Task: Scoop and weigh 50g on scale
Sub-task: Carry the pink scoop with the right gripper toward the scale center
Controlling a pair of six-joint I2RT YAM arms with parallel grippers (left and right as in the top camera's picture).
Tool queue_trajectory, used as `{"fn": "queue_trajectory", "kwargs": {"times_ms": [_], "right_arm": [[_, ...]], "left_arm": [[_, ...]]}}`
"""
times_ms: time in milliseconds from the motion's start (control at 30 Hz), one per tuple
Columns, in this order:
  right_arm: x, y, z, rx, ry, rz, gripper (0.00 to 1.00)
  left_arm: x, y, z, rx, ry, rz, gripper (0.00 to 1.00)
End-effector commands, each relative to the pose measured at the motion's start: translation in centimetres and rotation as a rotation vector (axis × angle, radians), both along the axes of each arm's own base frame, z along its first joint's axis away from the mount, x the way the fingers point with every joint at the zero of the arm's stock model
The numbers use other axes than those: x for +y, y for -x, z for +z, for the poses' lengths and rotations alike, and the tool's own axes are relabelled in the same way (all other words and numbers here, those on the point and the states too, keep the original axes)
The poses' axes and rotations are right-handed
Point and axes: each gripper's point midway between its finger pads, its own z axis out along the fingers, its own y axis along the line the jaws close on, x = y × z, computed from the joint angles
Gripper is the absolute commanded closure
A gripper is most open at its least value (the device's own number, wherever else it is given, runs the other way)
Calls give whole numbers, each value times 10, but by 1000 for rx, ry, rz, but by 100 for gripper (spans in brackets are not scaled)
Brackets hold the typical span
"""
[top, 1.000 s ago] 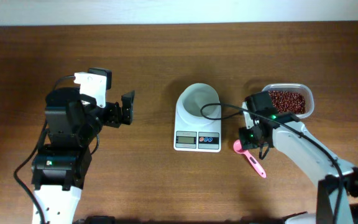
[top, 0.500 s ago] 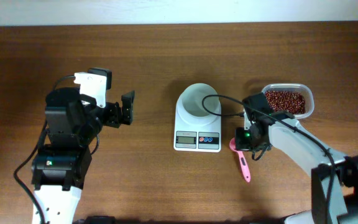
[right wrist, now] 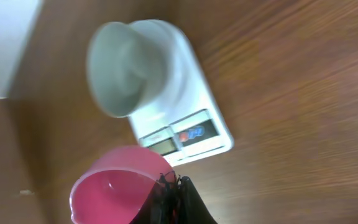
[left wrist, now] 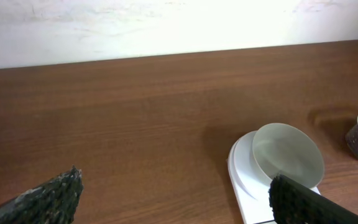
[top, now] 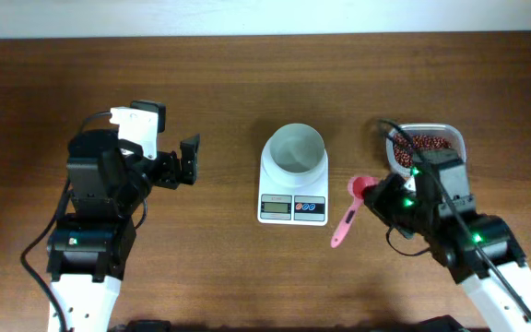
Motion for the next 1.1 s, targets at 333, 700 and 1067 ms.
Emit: {"fn": "queue_trajectory", "kwargs": {"times_ms": [333,700,1067], "right_arm": [[45,32,56,-71,-292,193,96],[36,42,71,-153,-269,181,96],[42,-13,53,-139,-249,73,96]], "left_arm": [[-2,-1,8,-19,-1,-14,1],[-2,-1,8,-19,-1,-14,1],[-2,-1,8,-19,-1,-14,1]]}}
